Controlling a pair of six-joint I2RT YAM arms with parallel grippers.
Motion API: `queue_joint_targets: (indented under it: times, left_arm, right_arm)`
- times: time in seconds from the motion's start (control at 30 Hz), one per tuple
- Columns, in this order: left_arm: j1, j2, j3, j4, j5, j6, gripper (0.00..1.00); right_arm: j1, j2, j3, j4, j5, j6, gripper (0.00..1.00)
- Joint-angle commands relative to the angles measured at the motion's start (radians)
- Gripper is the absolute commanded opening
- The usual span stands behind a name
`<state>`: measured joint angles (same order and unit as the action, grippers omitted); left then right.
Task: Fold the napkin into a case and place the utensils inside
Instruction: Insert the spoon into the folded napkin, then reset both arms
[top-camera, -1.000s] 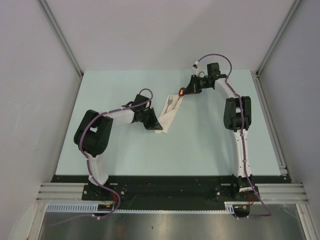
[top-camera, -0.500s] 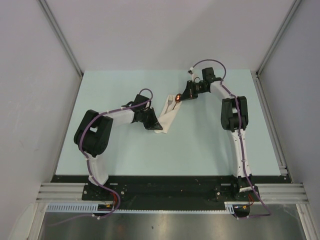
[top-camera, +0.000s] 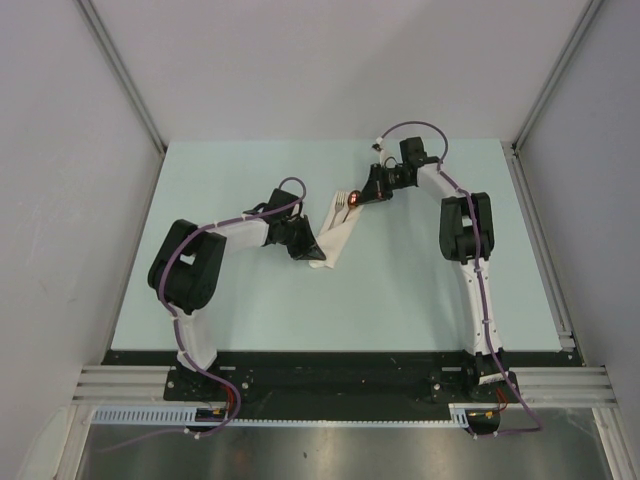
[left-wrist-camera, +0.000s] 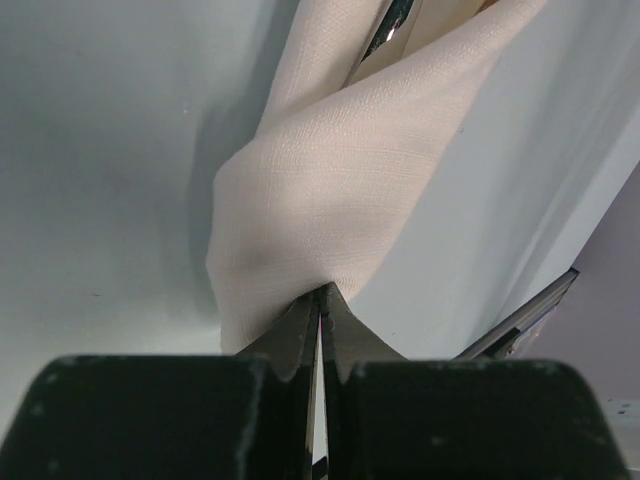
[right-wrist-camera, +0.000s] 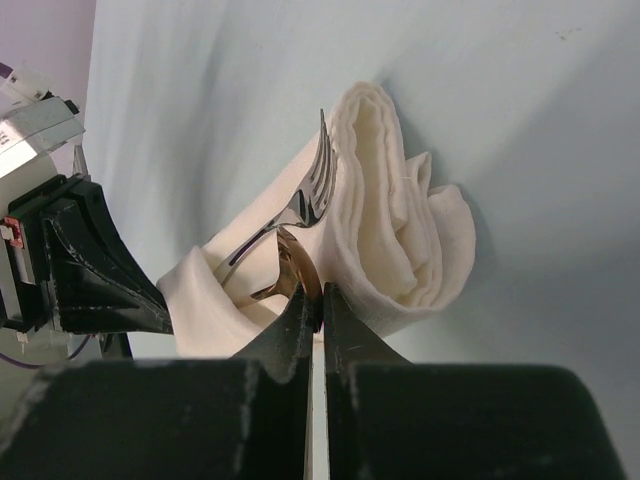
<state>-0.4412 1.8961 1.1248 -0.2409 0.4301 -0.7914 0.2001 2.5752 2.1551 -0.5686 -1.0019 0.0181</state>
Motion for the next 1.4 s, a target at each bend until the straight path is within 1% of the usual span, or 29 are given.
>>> queue_joint_targets:
  times: [0.0,0.03,0.07,0.13,0.17,0.2,0.27,0.4,0.47,0.5,0.53,0.57,0.7,0.77,0.8,0.83,0.9,0.93,0.97,1.0,1.1,1.13,1.17,1.23,1.27,1.3,1.33,1.37]
  left_arm:
    - [-0.004,-0.014,0.021,0.023,0.004,0.031,0.06]
    - [-0.004,-0.015,0.026,0.019,0.004,0.035,0.06]
    - [-0.004,-0.02,0.032,0.012,0.004,0.037,0.07]
    - [-0.002,-0.034,0.038,0.003,0.002,0.04,0.1]
    - [-0.002,-0.04,0.043,0.003,0.006,0.04,0.12]
    - [-0.002,-0.046,0.049,0.0,0.006,0.041,0.15]
    - [-0.002,-0.061,0.061,-0.009,0.009,0.043,0.19]
    - [-0.002,-0.101,0.089,-0.04,0.012,0.063,0.3]
    - [-0.002,-0.136,0.098,-0.055,0.012,0.073,0.32]
    - [-0.001,-0.147,0.099,-0.061,0.009,0.078,0.35]
    - [-0.001,-0.161,0.101,-0.064,0.009,0.092,0.36]
    - [-0.001,-0.185,0.101,-0.067,0.007,0.096,0.36]
    - [-0.001,-0.248,0.092,-0.089,0.01,0.127,0.38]
    - [-0.002,-0.285,0.075,-0.092,0.013,0.133,0.39]
    - [-0.002,-0.298,0.067,-0.093,0.012,0.139,0.39]
    - [-0.002,-0.307,0.053,-0.095,0.018,0.142,0.39]
    - [-0.002,-0.339,0.038,-0.089,0.028,0.15,0.39]
    - [-0.002,-0.351,0.018,-0.084,0.042,0.153,0.4]
    - [-0.002,-0.364,0.006,-0.078,0.047,0.155,0.4]
    - [-0.004,-0.397,-0.023,-0.071,0.048,0.153,0.4]
    - [-0.007,-0.468,-0.095,-0.032,0.061,0.161,0.43]
    - [-0.007,-0.485,-0.102,-0.031,0.056,0.168,0.45]
    - [-0.007,-0.499,-0.106,-0.029,0.059,0.19,0.45]
    - [-0.011,-0.545,-0.114,-0.031,0.061,0.207,0.49]
    - [-0.016,-0.563,-0.118,-0.028,0.068,0.222,0.5]
    - [-0.022,-0.613,-0.138,-0.018,0.07,0.227,0.5]
    - [-0.037,-0.643,-0.157,0.012,0.067,0.227,0.53]
    - [-0.047,-0.678,-0.175,0.035,0.044,0.224,0.55]
  right_arm:
    - [0.027,0.013,-0.008,-0.043,-0.004,-0.029,0.03]
    - [0.025,0.01,-0.009,-0.047,0.0,-0.029,0.05]
    - [0.024,0.007,-0.011,-0.047,0.0,-0.032,0.11]
    - [0.022,-0.006,-0.012,-0.056,0.011,-0.043,0.15]
    - [0.022,-0.012,-0.015,-0.056,0.019,-0.046,0.19]
    - [0.019,-0.015,-0.017,-0.056,0.038,-0.044,0.22]
    - [0.018,-0.029,-0.017,-0.059,0.06,-0.044,0.29]
    - [0.015,-0.046,0.006,-0.069,0.127,-0.038,0.35]
    - [0.015,-0.044,0.032,-0.102,0.15,-0.047,0.36]
    - [0.015,-0.046,0.052,-0.109,0.166,-0.043,0.38]
    - [0.016,-0.046,0.063,-0.122,0.181,-0.04,0.4]
    - [0.018,-0.05,0.074,-0.131,0.222,-0.041,0.45]
    - [0.021,-0.064,0.136,-0.186,0.319,-0.037,0.52]
    - [0.027,-0.073,0.156,-0.208,0.362,-0.044,0.62]
    - [0.03,-0.09,0.163,-0.214,0.39,-0.046,0.64]
    - [0.033,-0.101,0.167,-0.218,0.446,-0.044,0.67]
    - [0.038,-0.131,0.175,-0.226,0.489,-0.041,0.69]
    - [0.041,-0.141,0.186,-0.232,0.509,-0.037,0.72]
    - [0.042,-0.153,0.195,-0.24,0.551,-0.033,0.94]
    - [0.048,-0.18,0.206,-0.263,0.569,-0.036,1.0]
    - [0.085,-0.271,0.189,-0.258,0.707,-0.043,1.0]
    - [0.096,-0.286,0.202,-0.264,0.776,-0.035,1.0]
    - [0.107,-0.3,0.207,-0.292,0.81,-0.024,1.0]
    - [0.16,-0.366,0.181,-0.31,0.984,-0.023,1.0]
    - [0.182,-0.397,0.122,-0.307,1.076,0.003,1.0]
    - [0.24,-0.427,0.073,-0.301,1.217,0.006,1.0]
    - [0.264,-0.502,0.021,-0.288,1.268,0.005,1.0]
    - [0.297,-0.545,-0.118,-0.243,1.313,0.009,1.0]
